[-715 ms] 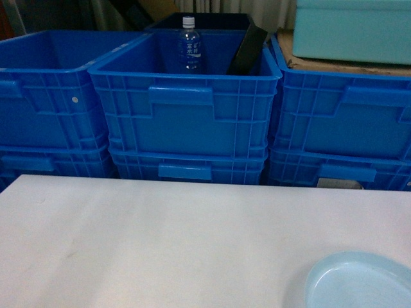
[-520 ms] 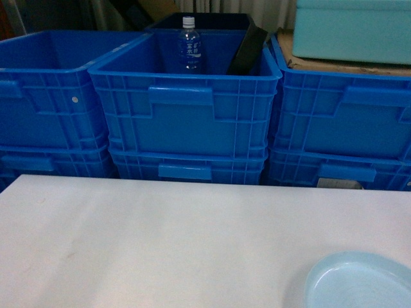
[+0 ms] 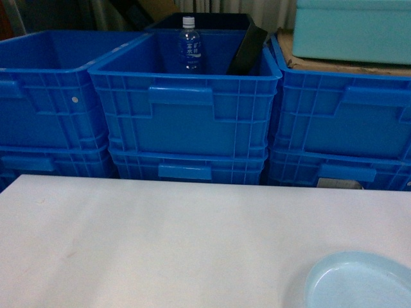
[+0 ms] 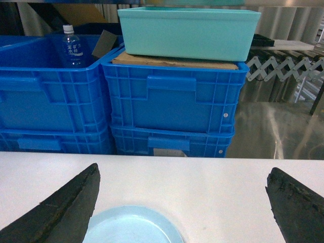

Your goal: Place blue tray on left shelf second layer neatly

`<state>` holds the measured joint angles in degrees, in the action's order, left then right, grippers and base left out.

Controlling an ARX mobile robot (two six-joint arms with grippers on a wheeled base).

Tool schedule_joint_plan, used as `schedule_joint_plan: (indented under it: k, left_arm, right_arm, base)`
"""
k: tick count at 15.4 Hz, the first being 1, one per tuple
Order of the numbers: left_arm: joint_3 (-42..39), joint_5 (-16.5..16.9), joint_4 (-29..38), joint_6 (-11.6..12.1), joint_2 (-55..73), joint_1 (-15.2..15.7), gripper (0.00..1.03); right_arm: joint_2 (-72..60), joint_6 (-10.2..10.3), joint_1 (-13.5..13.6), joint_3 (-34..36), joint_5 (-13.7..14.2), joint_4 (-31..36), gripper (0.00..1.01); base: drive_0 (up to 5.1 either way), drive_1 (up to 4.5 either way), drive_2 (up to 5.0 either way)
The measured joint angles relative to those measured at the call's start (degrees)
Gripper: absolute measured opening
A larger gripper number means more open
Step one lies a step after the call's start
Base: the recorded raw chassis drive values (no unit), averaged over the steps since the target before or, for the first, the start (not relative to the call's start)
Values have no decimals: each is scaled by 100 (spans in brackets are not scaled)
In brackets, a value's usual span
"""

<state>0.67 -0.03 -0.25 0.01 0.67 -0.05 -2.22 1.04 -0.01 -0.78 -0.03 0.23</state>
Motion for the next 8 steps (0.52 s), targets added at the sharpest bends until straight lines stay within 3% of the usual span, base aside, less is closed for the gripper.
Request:
schedule_joint_plan:
  k: [8]
  left_arm:
    - [0,0,0,2,0,0,98]
  right_arm:
    - [0,0,0,0,0,0,98]
  base:
    - [0,0,0]
